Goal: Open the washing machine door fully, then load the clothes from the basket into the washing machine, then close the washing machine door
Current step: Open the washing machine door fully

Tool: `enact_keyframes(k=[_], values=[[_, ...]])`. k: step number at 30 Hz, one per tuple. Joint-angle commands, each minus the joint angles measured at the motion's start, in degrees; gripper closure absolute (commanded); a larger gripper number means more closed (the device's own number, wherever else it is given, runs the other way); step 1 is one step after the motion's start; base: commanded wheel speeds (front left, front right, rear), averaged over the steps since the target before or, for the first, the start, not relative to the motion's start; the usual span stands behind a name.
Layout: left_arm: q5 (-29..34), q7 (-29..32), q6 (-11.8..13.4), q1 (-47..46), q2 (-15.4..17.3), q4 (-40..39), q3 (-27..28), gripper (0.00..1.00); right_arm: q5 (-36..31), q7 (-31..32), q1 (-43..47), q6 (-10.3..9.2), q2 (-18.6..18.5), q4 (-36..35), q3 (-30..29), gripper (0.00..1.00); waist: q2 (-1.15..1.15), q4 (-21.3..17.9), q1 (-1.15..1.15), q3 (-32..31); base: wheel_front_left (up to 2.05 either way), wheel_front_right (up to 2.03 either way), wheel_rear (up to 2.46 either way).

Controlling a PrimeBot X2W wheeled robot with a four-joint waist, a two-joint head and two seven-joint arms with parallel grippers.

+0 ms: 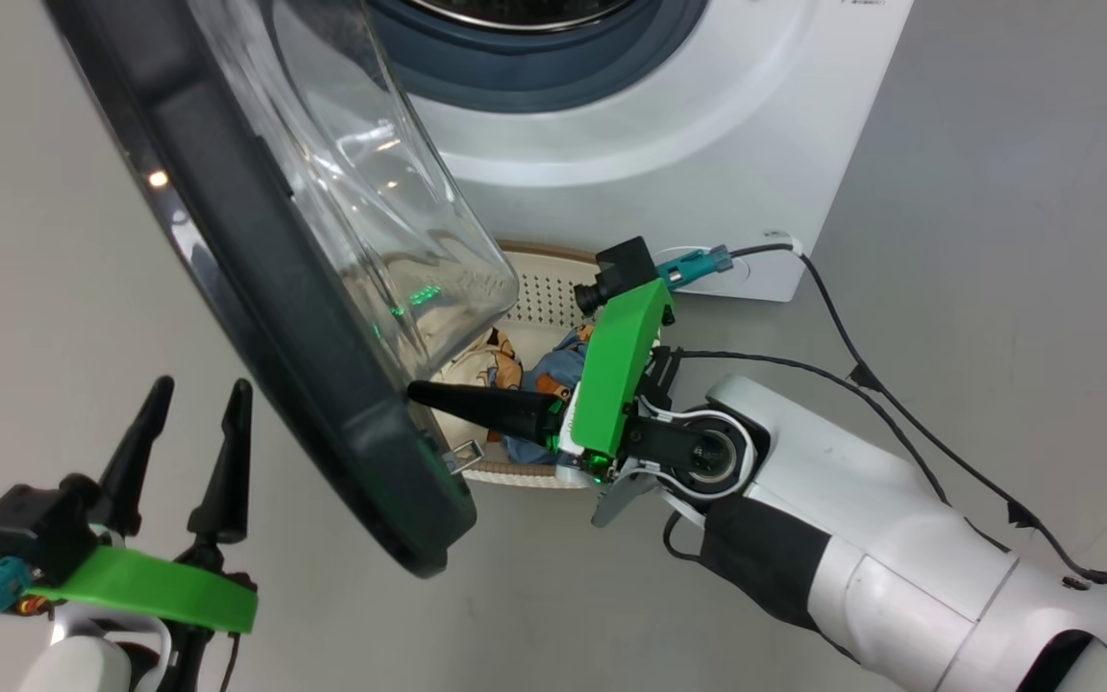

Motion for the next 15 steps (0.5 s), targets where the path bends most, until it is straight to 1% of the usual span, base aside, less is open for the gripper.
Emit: enact_keyframes(k=[1,5,9,13,15], values=[[0.54,-0.37,-0.14,-0.39,1.93,-0.87,2.50,0.00,0.84,-0.87,0.86,0.10,1.30,-1.90,0.24,1.00,0.00,-0.21,0.00,-0.30,0.00,0.00,0.00],[0.98,-0.37,-0.14,0.02,1.96,-0.75,3.09,0.00,3.44,-4.13,1.13,0.10,-1.30,-4.33,2.11,1.00,0.00,-0.80,0.00,-1.33,0.00,0.00,0.00],[1.55,-0.37,-0.14,0.67,1.92,-0.68,3.61,0.00,5.90,-8.78,1.88,0.10,-4.99,-7.87,3.51,1.00,0.00,-1.65,0.00,-2.69,0.00,0.00,0.00],[2.07,-0.37,-0.14,1.34,1.90,-0.97,4.11,0.00,7.80,-15.53,2.93,0.10,-9.67,-12.53,3.87,1.00,0.00,-2.77,0.00,-3.94,0.00,0.00,0.00],[2.31,-0.37,-0.14,1.76,1.79,-1.14,4.47,0.00,7.86,-19.97,3.56,0.10,-12.35,-14.66,4.16,1.00,0.00,-3.41,0.00,-4.56,0.00,0.00,0.00]])
